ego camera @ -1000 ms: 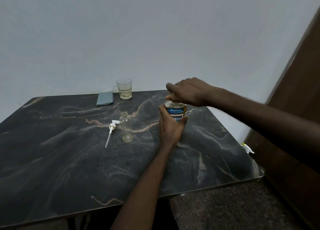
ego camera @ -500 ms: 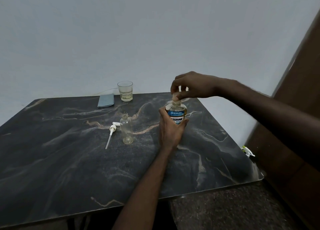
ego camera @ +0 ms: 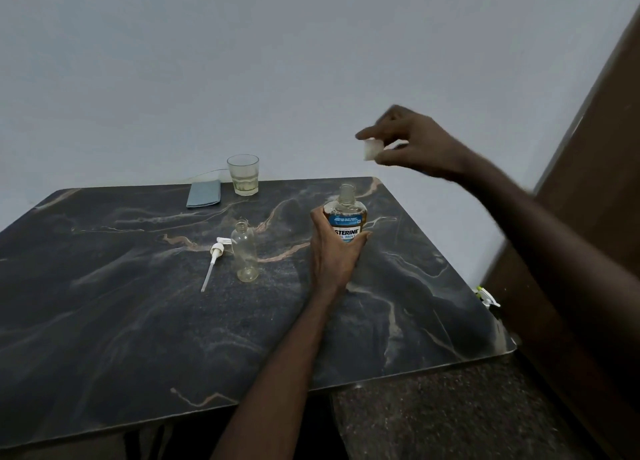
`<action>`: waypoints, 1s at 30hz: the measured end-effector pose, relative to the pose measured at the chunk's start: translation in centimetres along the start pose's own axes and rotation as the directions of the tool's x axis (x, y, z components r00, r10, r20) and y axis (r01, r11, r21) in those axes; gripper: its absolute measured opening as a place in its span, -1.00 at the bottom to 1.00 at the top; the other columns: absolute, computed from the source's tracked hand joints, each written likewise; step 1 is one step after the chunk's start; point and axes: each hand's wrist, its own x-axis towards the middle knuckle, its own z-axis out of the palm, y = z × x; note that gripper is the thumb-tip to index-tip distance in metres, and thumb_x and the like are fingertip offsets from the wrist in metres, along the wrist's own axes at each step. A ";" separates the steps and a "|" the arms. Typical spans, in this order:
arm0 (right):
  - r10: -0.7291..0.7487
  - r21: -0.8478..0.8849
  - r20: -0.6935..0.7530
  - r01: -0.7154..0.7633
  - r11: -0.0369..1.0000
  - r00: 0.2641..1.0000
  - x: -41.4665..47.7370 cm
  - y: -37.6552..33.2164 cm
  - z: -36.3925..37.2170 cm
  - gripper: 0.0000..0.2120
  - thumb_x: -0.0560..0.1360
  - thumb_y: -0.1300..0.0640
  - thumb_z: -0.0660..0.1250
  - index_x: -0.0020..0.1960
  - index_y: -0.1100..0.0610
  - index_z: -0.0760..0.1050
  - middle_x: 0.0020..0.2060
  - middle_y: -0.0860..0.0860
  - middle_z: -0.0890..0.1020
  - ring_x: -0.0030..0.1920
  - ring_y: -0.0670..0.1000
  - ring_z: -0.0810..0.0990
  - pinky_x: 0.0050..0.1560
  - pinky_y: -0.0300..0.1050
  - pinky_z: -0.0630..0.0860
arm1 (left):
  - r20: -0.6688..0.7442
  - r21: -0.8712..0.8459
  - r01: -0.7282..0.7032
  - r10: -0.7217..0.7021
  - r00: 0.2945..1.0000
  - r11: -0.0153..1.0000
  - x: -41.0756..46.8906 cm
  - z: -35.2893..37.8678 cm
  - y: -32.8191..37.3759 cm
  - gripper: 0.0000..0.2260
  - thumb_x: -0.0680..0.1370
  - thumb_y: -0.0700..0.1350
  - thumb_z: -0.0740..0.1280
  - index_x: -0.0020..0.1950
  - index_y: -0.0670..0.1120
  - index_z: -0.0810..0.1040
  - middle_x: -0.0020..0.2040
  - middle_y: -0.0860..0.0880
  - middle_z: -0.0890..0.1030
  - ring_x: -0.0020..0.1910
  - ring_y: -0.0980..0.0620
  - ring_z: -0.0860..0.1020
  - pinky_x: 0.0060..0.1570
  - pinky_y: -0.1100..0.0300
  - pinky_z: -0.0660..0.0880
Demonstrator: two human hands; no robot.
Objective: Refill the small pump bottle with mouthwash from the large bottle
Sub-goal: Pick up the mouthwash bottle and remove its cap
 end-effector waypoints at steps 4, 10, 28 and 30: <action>0.429 0.338 -0.300 -0.326 0.883 0.852 -5.3 5.3 6.1 -0.73 0.37 0.04 0.48 0.06 -0.07 0.70 -0.04 -0.07 0.70 0.02 0.01 0.67 0.16 0.13 0.63 | -0.020 -0.025 -0.002 0.002 1.000 1.000 0.0 -0.1 0.0 -0.21 0.29 0.19 0.65 0.31 0.20 0.21 0.26 0.04 0.53 0.17 -0.02 0.61 0.01 -0.11 0.69; 0.585 0.257 -0.224 -0.531 0.807 0.780 -10.8 8.7 13.7 -0.74 0.42 0.07 0.54 0.10 0.00 0.64 -0.14 -0.10 0.68 -0.07 -0.04 0.66 -0.01 -0.09 0.58 | -0.032 -0.031 -0.023 0.022 0.999 0.999 -0.1 -0.2 0.0 -0.19 0.24 0.23 0.64 0.31 0.18 0.23 0.24 0.04 0.56 0.16 -0.02 0.62 0.07 -0.11 0.66; 0.526 0.097 -0.208 -0.518 0.850 0.825 -10.8 8.5 14.8 -0.49 0.47 0.10 0.49 0.40 0.11 0.53 0.06 0.00 0.63 -0.10 -0.17 0.53 -0.17 -0.43 0.32 | -0.036 -0.030 -0.063 0.062 0.997 0.998 -0.3 -0.4 0.1 -0.15 0.28 0.13 0.68 0.37 0.12 0.21 0.30 0.03 0.53 0.21 -0.01 0.59 0.16 -0.07 0.62; 0.522 0.092 -0.207 -0.515 0.852 0.827 -10.7 8.4 14.8 -0.43 0.46 0.07 0.50 0.44 0.09 0.49 0.10 0.01 0.61 -0.05 -0.10 0.54 -0.14 -0.30 0.37 | -0.042 -0.041 -0.063 0.061 0.997 0.997 -0.4 -0.5 0.3 -0.14 0.29 0.13 0.68 0.39 0.11 0.20 0.31 0.03 0.53 0.21 0.00 0.59 0.16 -0.05 0.62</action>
